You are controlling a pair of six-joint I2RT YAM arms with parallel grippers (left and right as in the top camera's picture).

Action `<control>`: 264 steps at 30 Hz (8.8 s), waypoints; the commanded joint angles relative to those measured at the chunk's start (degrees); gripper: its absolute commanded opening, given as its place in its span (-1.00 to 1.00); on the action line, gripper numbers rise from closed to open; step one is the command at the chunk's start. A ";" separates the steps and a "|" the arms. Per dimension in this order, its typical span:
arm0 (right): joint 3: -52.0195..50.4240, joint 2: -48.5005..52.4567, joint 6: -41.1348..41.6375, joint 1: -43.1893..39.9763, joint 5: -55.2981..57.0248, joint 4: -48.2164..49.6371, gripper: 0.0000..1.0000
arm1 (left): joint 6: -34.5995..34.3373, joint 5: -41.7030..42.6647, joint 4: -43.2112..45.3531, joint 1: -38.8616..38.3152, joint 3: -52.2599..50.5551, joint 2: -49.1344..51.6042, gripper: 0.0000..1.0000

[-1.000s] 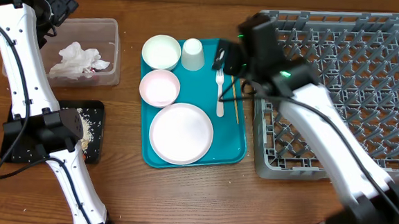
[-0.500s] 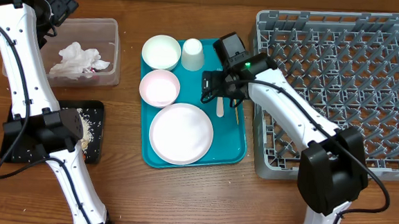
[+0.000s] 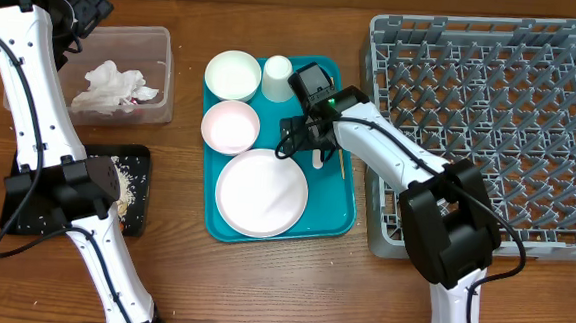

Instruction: Sort waste into correct bins and load items into the dishwasher rack

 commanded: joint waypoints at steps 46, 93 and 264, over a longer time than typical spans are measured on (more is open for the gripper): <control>21.94 4.94 3.08 -9.01 -12.96 -8.90 -0.92 | -0.33 -0.42 -0.11 -0.39 -0.09 -0.11 1.00; 26.38 4.52 -3.34 -3.87 -0.55 -18.69 -0.03 | -0.33 -0.42 -0.11 -0.39 -0.09 -0.11 0.99; 34.69 -9.27 -9.07 -38.32 38.10 -23.69 -0.91 | -0.33 -0.42 -0.11 -0.39 -0.09 -0.11 0.99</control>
